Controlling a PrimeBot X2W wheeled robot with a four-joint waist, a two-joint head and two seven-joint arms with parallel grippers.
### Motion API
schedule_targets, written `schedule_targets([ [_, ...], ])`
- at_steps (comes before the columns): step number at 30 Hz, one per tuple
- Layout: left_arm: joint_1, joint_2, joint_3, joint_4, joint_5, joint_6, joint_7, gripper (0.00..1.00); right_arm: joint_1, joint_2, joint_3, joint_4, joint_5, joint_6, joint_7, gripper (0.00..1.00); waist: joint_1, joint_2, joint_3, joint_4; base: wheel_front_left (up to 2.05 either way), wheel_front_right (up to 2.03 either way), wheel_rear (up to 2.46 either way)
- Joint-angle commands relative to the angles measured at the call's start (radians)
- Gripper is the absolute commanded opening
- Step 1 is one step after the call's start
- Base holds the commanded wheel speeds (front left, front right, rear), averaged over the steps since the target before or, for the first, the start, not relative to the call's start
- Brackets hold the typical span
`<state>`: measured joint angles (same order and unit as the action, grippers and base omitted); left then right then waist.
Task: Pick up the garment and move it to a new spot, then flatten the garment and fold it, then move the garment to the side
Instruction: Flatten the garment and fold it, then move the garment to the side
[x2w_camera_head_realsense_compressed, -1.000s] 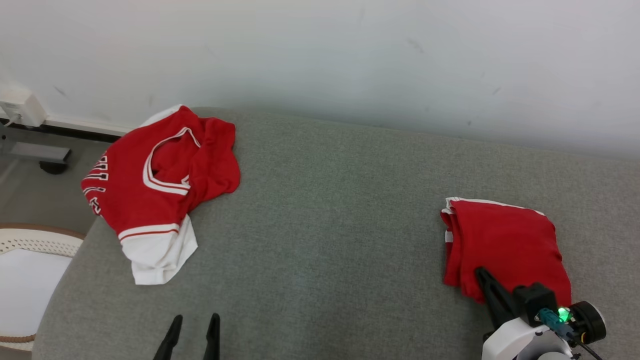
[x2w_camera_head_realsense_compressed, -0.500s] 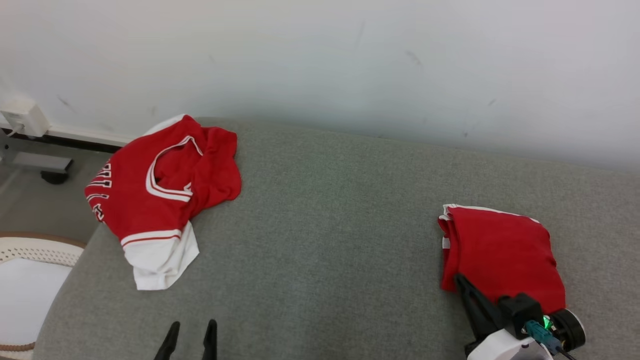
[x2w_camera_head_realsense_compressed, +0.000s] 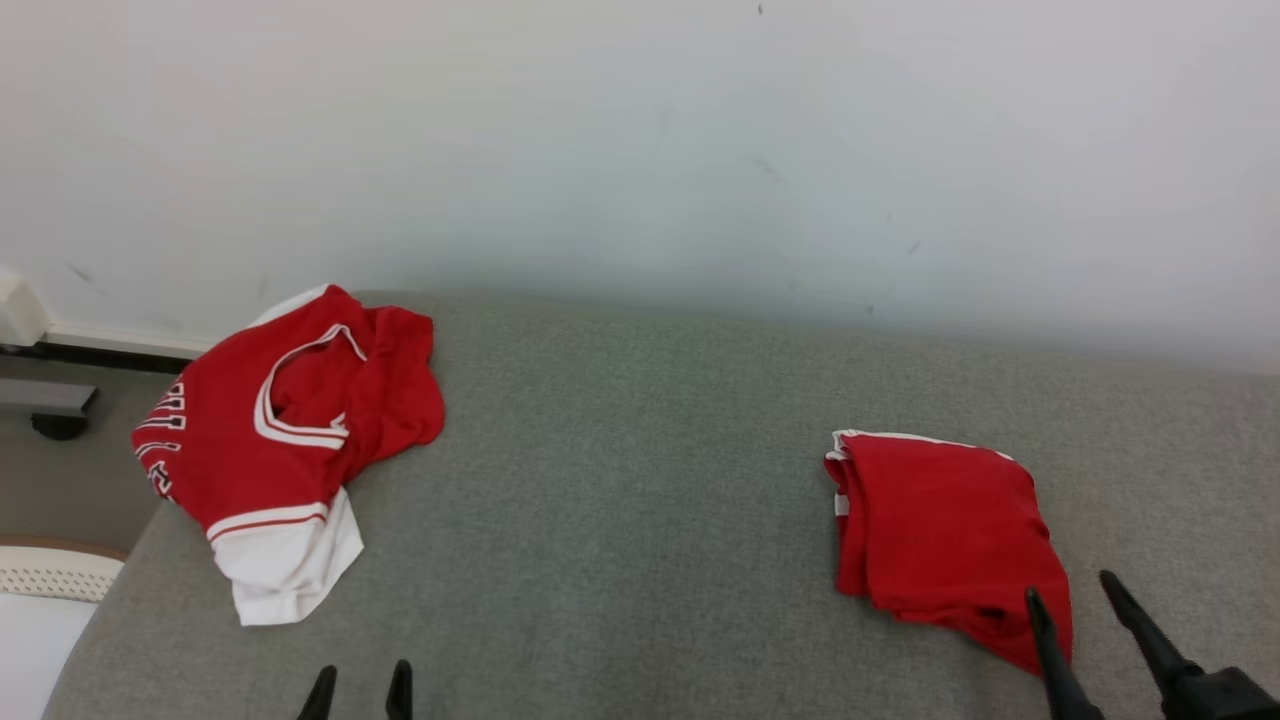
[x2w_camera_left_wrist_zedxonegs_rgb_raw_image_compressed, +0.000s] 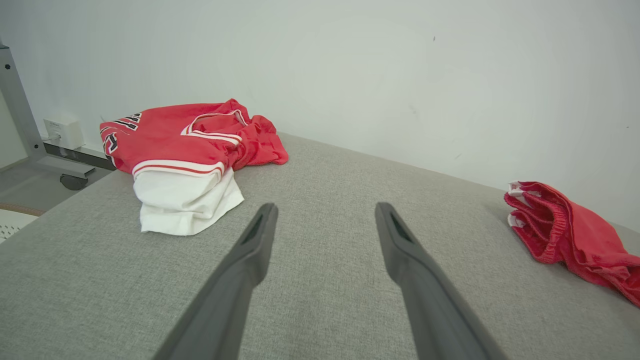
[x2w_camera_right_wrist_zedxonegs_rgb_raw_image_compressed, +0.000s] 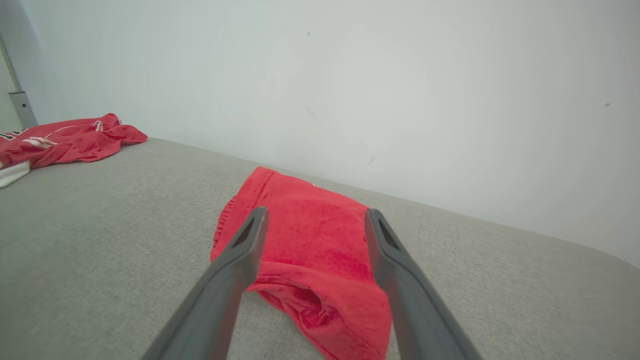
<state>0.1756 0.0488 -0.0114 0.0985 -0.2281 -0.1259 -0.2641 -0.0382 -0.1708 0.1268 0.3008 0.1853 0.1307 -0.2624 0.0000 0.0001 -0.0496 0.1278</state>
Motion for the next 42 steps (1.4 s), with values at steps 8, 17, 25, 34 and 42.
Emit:
schedule_targets([
  [8, 0.028, 0.003, 0.016, 0.006, 0.021, -0.004, 0.0, 1.0, 0.116, -0.016, -0.109, -0.104, 0.014, 0.0, -0.003, 1.0, 0.0, -0.0001, -0.024, -0.039, 0.0, 0.0, 0.0],
  [17, 0.034, 0.003, 0.006, 0.031, 0.026, -0.006, 0.0, 1.0, 0.213, 0.006, -0.184, -0.127, 0.04, 0.0, -0.003, 1.0, 0.0, -0.0001, -0.039, -0.064, 0.0, 0.0, 0.0],
  [25, 0.027, 0.003, -0.006, 0.037, 0.021, -0.006, 0.0, 1.0, 0.241, 0.031, -0.195, -0.112, 0.04, 0.0, -0.003, 1.0, 0.0, -0.0001, -0.039, -0.09, 0.0, 0.0, 0.0],
  [34, 0.02, 0.003, -0.009, 0.035, 0.021, -0.006, 0.0, 1.0, 0.227, 0.035, -0.184, -0.102, 0.04, 0.0, -0.003, 1.0, 0.0, -0.0001, -0.035, -0.103, 0.0, 0.0, 0.0],
  [42, 0.018, 0.003, -0.008, 0.036, 0.02, -0.006, 0.0, 1.0, 0.217, 0.035, -0.176, -0.093, 0.041, 0.0, -0.003, 1.0, 0.0, -0.0001, -0.035, -0.116, 0.0, 0.0, 0.0],
])
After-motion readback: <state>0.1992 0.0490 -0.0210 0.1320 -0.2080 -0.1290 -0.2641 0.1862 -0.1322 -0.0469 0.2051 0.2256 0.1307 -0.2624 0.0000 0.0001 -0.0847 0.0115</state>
